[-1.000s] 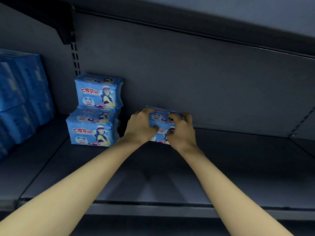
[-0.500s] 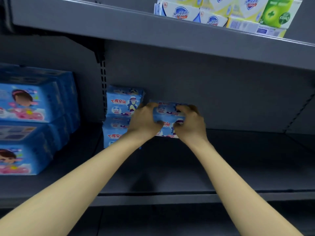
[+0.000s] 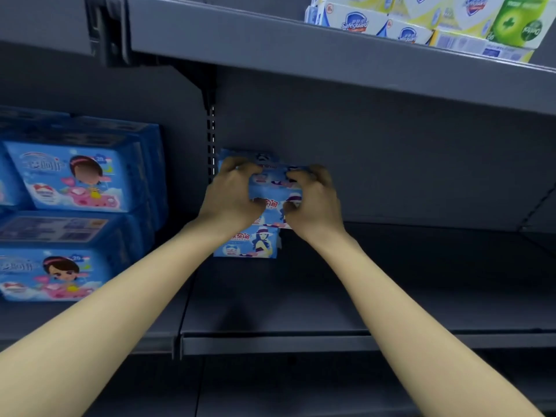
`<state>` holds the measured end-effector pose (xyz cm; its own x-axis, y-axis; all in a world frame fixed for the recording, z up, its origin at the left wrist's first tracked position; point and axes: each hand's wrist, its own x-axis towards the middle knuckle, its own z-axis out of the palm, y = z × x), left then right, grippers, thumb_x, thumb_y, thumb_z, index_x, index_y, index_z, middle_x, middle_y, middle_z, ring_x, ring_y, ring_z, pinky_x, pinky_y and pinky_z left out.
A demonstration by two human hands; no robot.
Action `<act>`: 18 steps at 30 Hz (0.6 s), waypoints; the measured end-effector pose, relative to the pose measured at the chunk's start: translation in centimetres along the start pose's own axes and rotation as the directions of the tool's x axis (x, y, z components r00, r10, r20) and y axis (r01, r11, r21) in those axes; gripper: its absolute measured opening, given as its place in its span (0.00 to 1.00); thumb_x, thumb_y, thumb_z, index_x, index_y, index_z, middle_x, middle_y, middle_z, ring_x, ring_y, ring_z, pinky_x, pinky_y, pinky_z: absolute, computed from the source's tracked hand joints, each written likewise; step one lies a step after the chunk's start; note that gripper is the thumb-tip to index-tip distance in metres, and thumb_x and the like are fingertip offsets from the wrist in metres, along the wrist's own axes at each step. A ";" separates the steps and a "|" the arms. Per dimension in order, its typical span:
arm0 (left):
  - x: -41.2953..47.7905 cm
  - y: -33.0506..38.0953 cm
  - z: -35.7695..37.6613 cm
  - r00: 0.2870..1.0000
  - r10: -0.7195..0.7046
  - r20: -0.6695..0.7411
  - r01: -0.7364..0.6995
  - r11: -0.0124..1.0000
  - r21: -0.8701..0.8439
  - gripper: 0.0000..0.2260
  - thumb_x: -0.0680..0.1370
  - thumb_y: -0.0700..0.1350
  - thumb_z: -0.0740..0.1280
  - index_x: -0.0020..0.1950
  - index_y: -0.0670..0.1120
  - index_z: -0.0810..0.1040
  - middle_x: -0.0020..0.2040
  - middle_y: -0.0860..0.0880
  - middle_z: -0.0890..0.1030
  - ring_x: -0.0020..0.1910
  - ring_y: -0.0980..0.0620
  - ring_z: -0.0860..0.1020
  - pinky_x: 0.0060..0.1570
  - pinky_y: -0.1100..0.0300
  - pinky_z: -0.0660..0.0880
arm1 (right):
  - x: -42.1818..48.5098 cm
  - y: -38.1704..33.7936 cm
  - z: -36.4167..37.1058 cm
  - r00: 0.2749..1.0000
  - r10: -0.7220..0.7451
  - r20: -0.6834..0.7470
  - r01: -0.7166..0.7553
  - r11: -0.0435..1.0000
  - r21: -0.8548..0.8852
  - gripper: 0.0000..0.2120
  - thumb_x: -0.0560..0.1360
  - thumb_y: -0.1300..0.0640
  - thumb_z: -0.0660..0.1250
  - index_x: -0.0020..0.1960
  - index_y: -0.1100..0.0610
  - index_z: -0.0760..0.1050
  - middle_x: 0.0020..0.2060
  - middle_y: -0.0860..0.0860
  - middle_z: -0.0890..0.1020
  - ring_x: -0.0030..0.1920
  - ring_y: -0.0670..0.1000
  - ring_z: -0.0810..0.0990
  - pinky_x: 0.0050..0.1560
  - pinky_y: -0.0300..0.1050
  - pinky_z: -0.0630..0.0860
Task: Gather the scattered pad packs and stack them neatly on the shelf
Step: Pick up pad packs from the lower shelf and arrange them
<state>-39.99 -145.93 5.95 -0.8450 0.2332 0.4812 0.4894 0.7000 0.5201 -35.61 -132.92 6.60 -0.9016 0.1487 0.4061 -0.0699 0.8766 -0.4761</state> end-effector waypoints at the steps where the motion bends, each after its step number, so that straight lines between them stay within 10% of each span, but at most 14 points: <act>1: 0.0 -0.5 -0.1 1.000 0.001 0.003 -0.001 1.000 0.010 0.22 0.71 0.38 0.69 0.65 0.43 0.73 0.66 0.45 0.69 0.63 0.46 0.71 0.58 0.60 0.66 | 0.1 -0.2 0.4 1.000 -0.015 0.013 0.015 1.000 -0.007 0.24 0.74 0.65 0.64 0.70 0.55 0.67 0.72 0.54 0.60 0.63 0.58 0.72 0.58 0.43 0.68; 18: 0.9 -3.6 -0.5 0.999 0.021 0.025 -0.023 0.994 0.104 0.21 0.72 0.36 0.67 0.65 0.43 0.72 0.65 0.45 0.70 0.61 0.45 0.72 0.53 0.59 0.67 | 2.6 -1.1 4.3 0.984 -0.164 0.075 0.172 0.979 -0.110 0.24 0.74 0.66 0.63 0.69 0.55 0.68 0.68 0.52 0.67 0.62 0.59 0.69 0.57 0.39 0.64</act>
<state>-42.41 -148.57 4.91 -0.8397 0.2646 0.4743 0.4840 0.7607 0.4325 -39.74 -135.48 4.83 -0.9074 -0.0319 0.4190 -0.1764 0.9339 -0.3109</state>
